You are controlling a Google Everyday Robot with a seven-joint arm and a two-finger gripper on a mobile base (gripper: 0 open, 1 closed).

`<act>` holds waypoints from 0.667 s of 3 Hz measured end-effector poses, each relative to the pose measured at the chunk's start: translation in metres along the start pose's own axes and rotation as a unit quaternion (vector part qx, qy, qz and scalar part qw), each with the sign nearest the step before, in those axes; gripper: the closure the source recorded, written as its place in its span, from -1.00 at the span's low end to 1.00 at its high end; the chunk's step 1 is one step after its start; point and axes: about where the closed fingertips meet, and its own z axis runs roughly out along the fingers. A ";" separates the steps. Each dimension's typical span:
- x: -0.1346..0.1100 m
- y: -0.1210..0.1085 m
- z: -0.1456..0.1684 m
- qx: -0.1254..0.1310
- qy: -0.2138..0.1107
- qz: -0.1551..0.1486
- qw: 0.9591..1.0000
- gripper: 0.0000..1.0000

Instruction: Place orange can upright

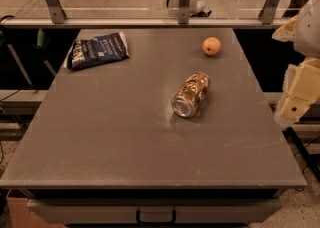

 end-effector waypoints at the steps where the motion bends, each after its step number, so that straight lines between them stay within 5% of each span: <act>1: 0.000 0.000 0.000 0.000 0.000 0.000 1.000 -1.00; 2: -0.026 -0.003 0.019 -0.013 -0.039 0.001 0.999 -1.00</act>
Offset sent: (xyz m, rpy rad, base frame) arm 0.0362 0.0692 -0.0341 0.2102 0.0298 0.0613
